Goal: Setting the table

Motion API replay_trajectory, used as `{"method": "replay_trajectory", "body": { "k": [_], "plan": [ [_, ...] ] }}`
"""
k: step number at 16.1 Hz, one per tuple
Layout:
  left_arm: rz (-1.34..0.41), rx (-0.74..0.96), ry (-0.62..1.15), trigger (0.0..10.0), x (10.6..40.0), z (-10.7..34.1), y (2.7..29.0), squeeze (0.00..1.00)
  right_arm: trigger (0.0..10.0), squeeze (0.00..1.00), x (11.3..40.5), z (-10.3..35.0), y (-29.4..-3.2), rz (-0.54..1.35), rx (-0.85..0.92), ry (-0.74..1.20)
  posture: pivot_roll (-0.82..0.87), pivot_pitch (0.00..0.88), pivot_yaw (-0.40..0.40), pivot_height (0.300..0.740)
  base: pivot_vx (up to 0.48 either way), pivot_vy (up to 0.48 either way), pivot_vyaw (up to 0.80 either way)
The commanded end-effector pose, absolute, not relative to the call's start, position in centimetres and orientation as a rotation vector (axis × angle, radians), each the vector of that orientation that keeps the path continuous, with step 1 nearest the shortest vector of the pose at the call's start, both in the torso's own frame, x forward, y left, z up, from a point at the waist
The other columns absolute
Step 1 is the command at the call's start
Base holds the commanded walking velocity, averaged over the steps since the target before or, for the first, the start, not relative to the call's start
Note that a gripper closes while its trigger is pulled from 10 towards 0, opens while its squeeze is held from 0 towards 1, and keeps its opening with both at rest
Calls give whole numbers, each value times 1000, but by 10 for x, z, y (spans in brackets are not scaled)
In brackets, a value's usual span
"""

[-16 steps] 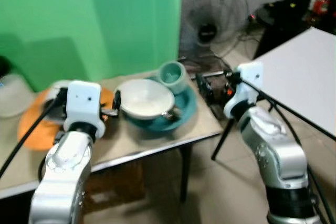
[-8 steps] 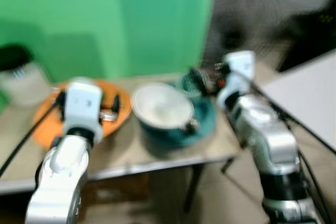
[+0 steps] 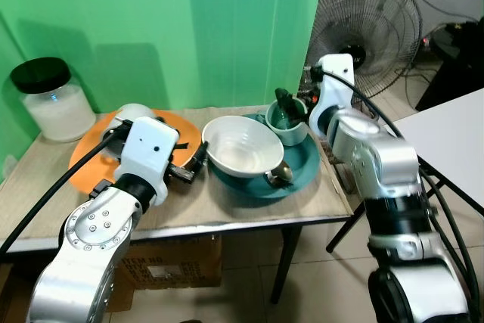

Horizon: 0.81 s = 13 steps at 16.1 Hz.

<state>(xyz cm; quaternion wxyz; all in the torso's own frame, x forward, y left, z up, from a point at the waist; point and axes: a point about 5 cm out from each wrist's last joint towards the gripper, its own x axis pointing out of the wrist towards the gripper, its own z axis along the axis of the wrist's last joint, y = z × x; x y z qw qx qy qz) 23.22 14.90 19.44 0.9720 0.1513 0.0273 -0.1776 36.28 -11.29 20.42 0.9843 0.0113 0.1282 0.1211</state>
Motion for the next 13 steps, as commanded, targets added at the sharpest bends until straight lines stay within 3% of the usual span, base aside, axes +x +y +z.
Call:
{"method": "replay_trajectory", "body": {
  "k": [1, 3, 6, 8, 9, 10, 13],
  "plan": [
    [-407, 296, 52, 10000, 231, 197, 145, 0, 10000, 0, 367, 205, -123, 186, 9, 296, 37, 0, -5, 740, 0, 0, 0],
    [-503, 308, 70, 10000, 230, 198, 142, 0, 10000, 0, 380, 203, -135, 124, -27, 391, 34, 0, -6, 740, 0, 0, 0],
    [-550, 305, 91, 10000, 222, 198, 148, 0, 10000, 0, 395, 200, -133, 106, 42, 430, 38, 0, -2, 740, 0, 0, 0],
    [-571, 301, 93, 10000, 220, 199, 145, 0, 4392, 0, 400, 196, -130, 115, 81, 458, 49, 0, -11, 740, 0, 0, 0],
    [-586, 293, 95, 10000, 219, 199, 144, 0, 627, 0, 402, 195, -127, 126, 93, 466, 50, 0, -14, 740, 0, 0, 0],
    [-604, 293, 100, 10000, 217, 198, 142, 0, 0, 0, 403, 195, -124, 137, 102, 464, 47, 2, -15, 740, 0, 0, 0],
    [-611, 291, 106, 10000, 217, 197, 141, 0, 0, 0, 407, 194, -124, 123, 121, 470, 47, 3, -19, 740, 0, 0, 0]
  ]
}}
